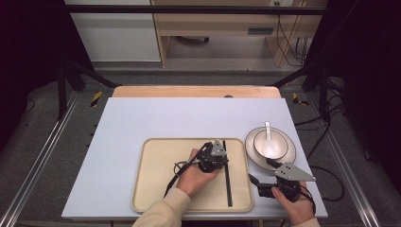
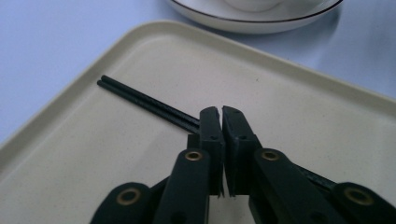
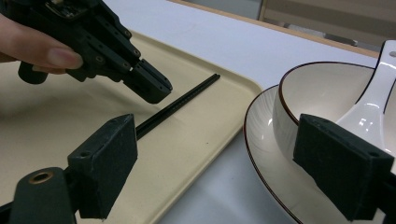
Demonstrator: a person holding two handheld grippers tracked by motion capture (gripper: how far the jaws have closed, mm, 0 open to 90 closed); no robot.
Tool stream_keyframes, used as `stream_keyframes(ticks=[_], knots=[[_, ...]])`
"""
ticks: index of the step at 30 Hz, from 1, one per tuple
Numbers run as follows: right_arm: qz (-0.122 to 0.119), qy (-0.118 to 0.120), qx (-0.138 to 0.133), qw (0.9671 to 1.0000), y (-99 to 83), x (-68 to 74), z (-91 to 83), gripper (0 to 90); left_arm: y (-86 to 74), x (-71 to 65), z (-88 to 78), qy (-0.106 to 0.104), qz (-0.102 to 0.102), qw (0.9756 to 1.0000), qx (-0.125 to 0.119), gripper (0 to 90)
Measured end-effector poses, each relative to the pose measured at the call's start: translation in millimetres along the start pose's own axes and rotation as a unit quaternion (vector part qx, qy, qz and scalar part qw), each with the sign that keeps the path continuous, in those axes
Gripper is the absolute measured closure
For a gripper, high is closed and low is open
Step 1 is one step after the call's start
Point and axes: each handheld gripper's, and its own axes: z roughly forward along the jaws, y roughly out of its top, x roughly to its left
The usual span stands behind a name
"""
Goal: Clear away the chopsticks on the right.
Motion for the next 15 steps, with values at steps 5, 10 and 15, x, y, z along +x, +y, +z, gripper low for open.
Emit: stream_keyframes(ticks=[5, 10, 15], knots=[[0.001, -0.001, -0.001, 1.0000, 0.4, 0.0, -0.2, 13.1, -0.1, -1.0, -8.3, -0.002, -0.001, 0.9996, -0.027, 58.6], [-0.001, -0.001, -0.003, 1.0000, 0.5, 0.5, -0.6, 12.8, -6.5, -1.8, -24.3, 0.000, -0.003, 0.9985, -0.054, 36.3], [0.003, 0.002, -0.012, 0.9999, 1.6, 1.5, -1.3, 11.7, -21.5, 1.6, -48.4, 0.013, 0.005, 0.9962, -0.086, 20.6]])
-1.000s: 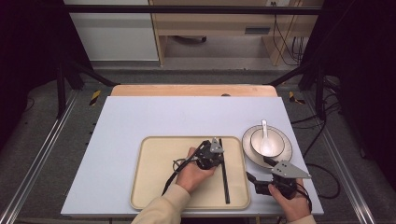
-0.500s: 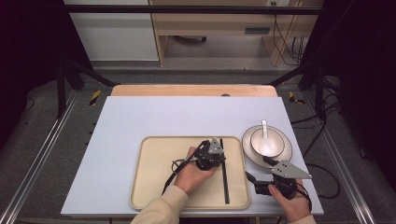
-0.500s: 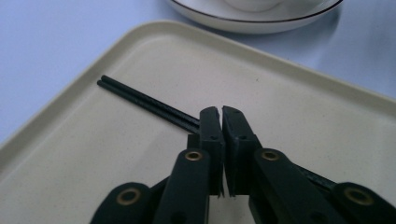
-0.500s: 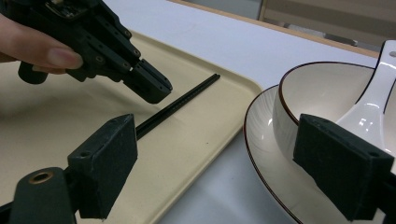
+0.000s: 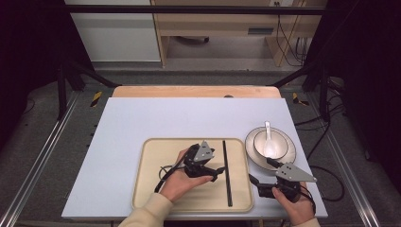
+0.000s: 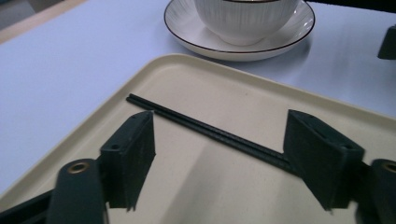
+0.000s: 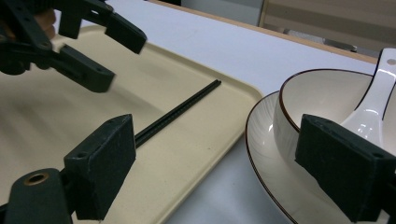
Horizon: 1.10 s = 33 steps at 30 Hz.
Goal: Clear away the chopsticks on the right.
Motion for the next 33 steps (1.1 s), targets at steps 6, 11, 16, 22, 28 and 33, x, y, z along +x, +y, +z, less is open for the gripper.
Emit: stream_keyframes(ticks=[6, 11, 16, 22, 28, 33], knots=[[-0.001, 0.004, -0.011, 0.9999, 0.6, 0.2, -0.3, 10.3, -16.3, 9.0, -36.5, 0.015, -0.002, 0.9991, -0.040, 9.7], [-0.003, 0.004, -0.019, 0.9998, 0.7, 1.1, 0.2, 9.8, -39.9, 24.1, -80.0, 0.036, -0.012, 0.9963, -0.077, 6.6], [-0.004, 0.007, -0.029, 0.9995, -0.6, -0.4, -0.3, 9.7, -57.0, 34.4, -107.0, 0.057, -0.016, 0.9933, -0.100, 6.2], [-0.009, 0.007, -0.035, 0.9993, -1.1, -0.4, 0.2, 9.9, -83.2, 48.9, -144.0, 0.072, -0.023, 0.9877, -0.137, 6.2], [-0.006, 0.007, -0.029, 0.9995, -2.5, -0.7, 2.1, 8.4, -118.0, 57.0, -177.3, 0.105, -0.050, 0.9770, -0.178, 4.0], [0.007, 0.005, -0.031, 0.9995, -0.4, 0.6, 1.9, 6.4, -128.2, 58.7, -186.4, 0.117, -0.060, 0.9745, -0.182, 3.1]])
